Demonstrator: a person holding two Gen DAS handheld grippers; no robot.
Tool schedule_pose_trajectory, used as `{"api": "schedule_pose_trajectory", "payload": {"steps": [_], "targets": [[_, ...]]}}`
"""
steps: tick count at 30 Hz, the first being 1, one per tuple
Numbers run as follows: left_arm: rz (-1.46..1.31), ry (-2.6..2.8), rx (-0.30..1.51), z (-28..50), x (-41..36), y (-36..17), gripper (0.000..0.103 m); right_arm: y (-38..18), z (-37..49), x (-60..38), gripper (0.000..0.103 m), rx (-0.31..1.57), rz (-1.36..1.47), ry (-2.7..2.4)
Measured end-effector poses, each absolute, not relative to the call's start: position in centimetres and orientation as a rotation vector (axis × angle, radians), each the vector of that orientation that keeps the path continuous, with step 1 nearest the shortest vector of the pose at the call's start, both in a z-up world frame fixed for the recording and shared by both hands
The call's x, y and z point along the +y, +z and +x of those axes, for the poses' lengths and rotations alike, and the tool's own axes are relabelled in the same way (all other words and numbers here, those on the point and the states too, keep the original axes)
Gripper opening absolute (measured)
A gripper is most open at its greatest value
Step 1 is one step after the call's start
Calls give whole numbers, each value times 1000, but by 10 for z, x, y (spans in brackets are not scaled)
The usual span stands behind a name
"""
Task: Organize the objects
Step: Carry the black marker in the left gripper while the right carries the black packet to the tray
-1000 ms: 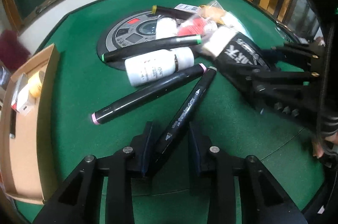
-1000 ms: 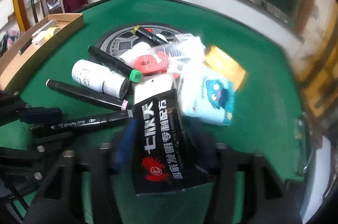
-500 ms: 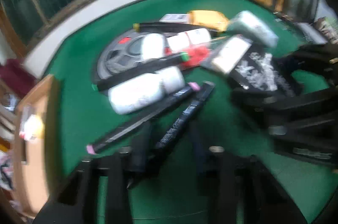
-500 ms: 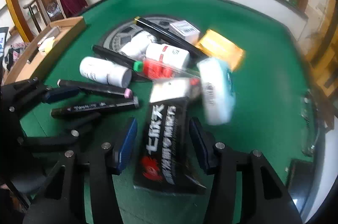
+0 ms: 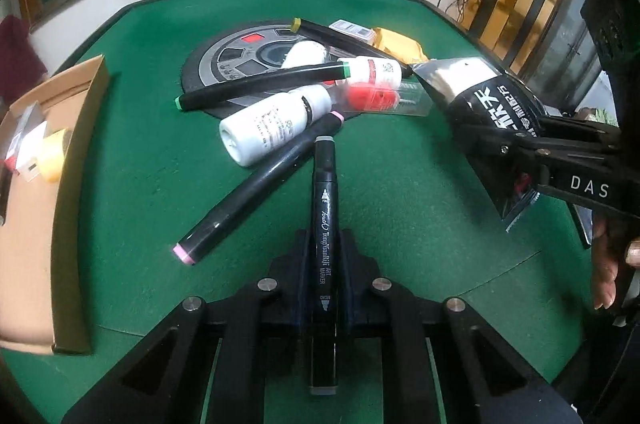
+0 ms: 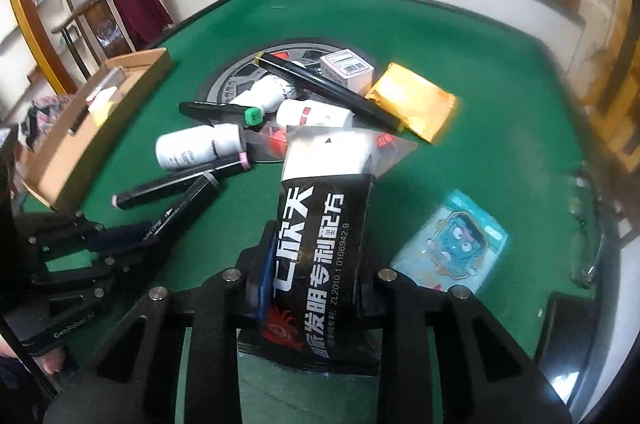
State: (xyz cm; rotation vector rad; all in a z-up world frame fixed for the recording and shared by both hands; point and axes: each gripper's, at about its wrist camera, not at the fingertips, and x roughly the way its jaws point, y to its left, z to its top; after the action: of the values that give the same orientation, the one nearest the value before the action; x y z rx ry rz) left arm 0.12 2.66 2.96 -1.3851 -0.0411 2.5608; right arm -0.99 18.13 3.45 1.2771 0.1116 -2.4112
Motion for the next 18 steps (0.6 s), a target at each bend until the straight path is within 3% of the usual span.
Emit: {"api": "schedule_pose_trajectory", "payload": {"steps": [18], "targets": [[-1307,2632,-130,10,13,45,12,34,-7,149,26,24,1203,-2362]]}}
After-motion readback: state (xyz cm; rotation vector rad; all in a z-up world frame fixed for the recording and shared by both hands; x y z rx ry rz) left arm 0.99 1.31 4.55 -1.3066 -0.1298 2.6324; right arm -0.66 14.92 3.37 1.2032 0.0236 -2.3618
